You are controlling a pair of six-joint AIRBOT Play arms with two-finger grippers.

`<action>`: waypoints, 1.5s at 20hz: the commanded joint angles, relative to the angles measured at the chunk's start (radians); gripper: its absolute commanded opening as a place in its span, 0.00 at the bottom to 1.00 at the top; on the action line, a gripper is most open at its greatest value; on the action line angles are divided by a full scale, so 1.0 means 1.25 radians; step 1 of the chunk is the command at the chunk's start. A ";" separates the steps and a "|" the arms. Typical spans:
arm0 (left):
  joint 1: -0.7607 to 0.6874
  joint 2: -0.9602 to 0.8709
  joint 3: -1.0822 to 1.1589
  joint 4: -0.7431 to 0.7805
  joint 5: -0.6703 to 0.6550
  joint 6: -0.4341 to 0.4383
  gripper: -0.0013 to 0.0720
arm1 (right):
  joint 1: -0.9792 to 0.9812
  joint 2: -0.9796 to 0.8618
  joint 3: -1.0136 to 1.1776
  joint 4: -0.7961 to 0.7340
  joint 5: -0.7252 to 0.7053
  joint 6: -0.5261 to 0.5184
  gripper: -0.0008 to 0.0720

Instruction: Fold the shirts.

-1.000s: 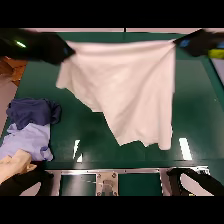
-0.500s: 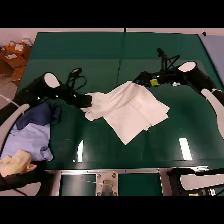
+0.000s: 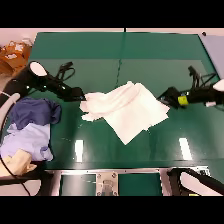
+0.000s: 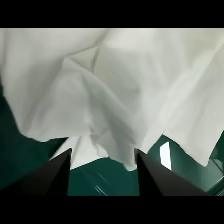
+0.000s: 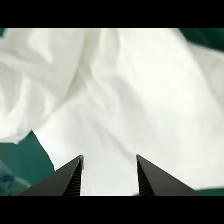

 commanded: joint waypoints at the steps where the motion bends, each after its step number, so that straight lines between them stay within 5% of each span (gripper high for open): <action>1: 0.084 -0.004 0.035 -0.002 -0.058 0.024 0.65 | 0.067 0.127 -0.272 0.004 -0.053 0.060 0.57; 5: 0.135 -0.003 0.035 -0.006 -0.065 0.024 0.65 | 0.273 0.116 -0.446 0.181 -0.229 0.060 0.57; 11: 0.140 -0.003 0.035 -0.006 -0.064 0.024 0.65 | 0.486 0.013 -0.428 0.298 -0.367 0.082 0.57; 12: 0.140 -0.003 0.035 -0.006 -0.064 0.024 0.65 | 0.494 -0.009 -0.415 0.298 -0.384 0.081 0.53; 14: 0.140 -0.003 0.035 -0.006 -0.066 0.024 0.65 | 0.493 -0.036 -0.383 0.297 -0.412 0.031 0.08; 15: 0.140 -0.003 0.035 -0.006 -0.070 0.024 0.65 | 0.478 -0.034 -0.363 0.290 -0.408 0.010 0.03; 18: 0.140 -0.003 0.035 -0.005 -0.085 0.024 0.65 | 0.361 0.014 -0.283 0.137 -0.234 0.037 0.03; 23: 0.139 -0.003 0.030 -0.013 -0.089 0.024 0.65 | 0.001 0.153 -0.148 -0.348 0.078 0.216 0.03; 24: 0.139 -0.003 0.018 -0.029 -0.093 0.024 0.65 | -0.073 0.155 -0.134 -0.381 0.085 0.216 0.03; 26: 0.132 -0.003 -0.034 -0.084 -0.094 0.024 0.97 | -0.200 0.148 -0.132 -0.385 0.066 0.215 0.03; 30: 0.061 -0.003 -0.168 -0.154 -0.055 0.048 1.00 | -0.251 0.120 -0.132 -0.367 0.039 0.178 0.03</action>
